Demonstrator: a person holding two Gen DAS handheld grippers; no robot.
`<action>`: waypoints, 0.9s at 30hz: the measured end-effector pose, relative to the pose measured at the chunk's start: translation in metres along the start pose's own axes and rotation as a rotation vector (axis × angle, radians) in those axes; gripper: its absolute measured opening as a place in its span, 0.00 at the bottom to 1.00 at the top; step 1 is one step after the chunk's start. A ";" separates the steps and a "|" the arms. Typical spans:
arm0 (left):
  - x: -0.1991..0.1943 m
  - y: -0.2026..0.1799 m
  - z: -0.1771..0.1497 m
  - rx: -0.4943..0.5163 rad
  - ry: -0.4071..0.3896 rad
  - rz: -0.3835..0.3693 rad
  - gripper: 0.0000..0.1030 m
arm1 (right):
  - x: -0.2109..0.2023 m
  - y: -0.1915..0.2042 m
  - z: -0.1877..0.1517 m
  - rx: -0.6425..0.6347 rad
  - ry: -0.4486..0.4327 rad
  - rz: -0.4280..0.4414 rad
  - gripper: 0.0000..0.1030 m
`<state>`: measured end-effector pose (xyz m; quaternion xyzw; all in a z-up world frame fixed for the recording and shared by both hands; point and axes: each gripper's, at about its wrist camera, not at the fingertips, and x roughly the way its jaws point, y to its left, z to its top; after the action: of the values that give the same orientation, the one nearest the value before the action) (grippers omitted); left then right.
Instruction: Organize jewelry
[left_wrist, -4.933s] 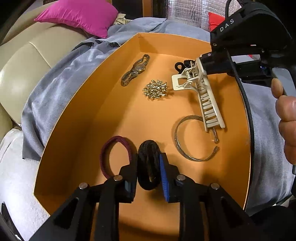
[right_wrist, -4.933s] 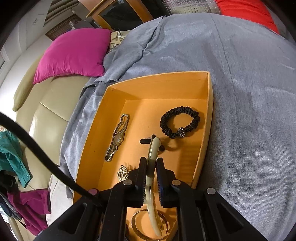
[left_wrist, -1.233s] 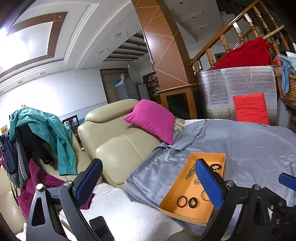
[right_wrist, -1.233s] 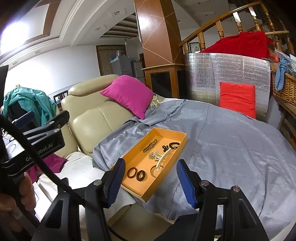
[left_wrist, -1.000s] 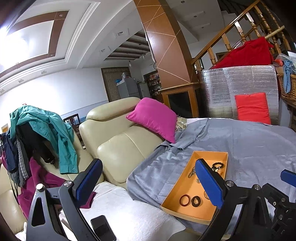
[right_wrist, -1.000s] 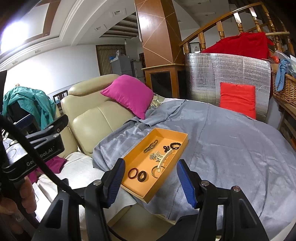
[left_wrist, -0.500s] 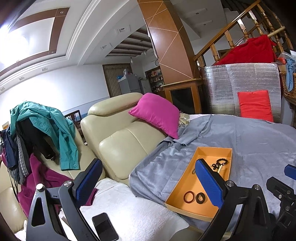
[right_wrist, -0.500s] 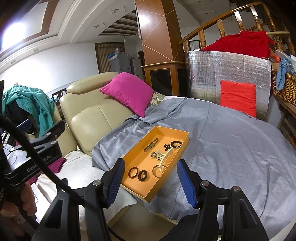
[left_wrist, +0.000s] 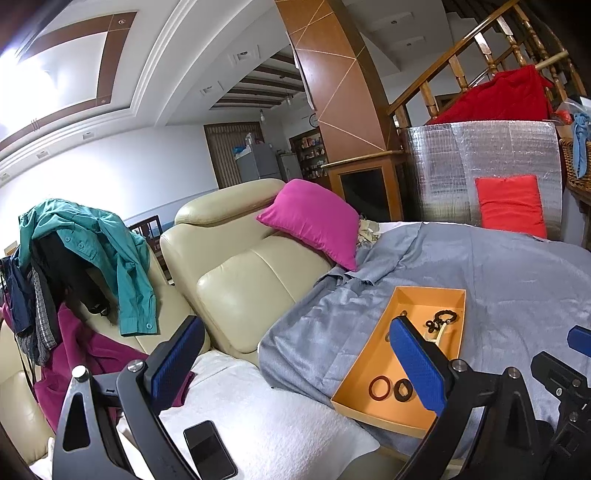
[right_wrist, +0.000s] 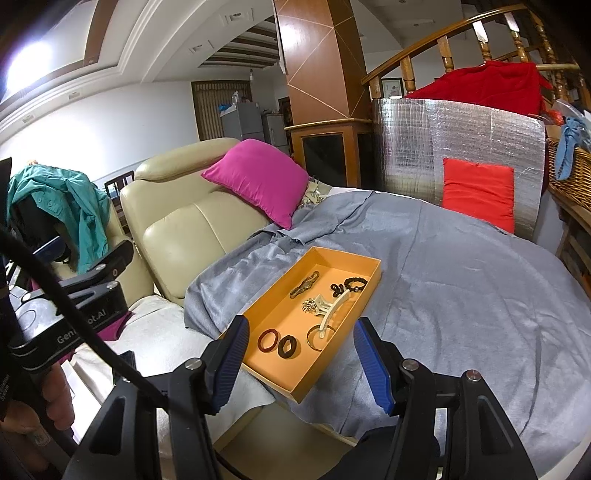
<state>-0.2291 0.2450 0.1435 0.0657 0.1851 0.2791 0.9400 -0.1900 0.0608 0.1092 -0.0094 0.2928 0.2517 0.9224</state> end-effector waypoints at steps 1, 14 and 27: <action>0.000 0.000 0.000 0.002 0.000 -0.002 0.97 | 0.000 0.000 0.000 0.000 0.000 0.000 0.61; 0.012 0.002 -0.006 0.009 0.022 -0.004 0.97 | 0.011 0.004 -0.002 0.002 0.016 -0.005 0.61; 0.029 0.015 -0.013 -0.014 0.048 -0.005 0.97 | 0.022 0.013 0.003 -0.014 0.031 -0.015 0.62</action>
<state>-0.2186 0.2736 0.1255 0.0518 0.2059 0.2798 0.9363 -0.1795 0.0831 0.1010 -0.0222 0.3050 0.2465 0.9196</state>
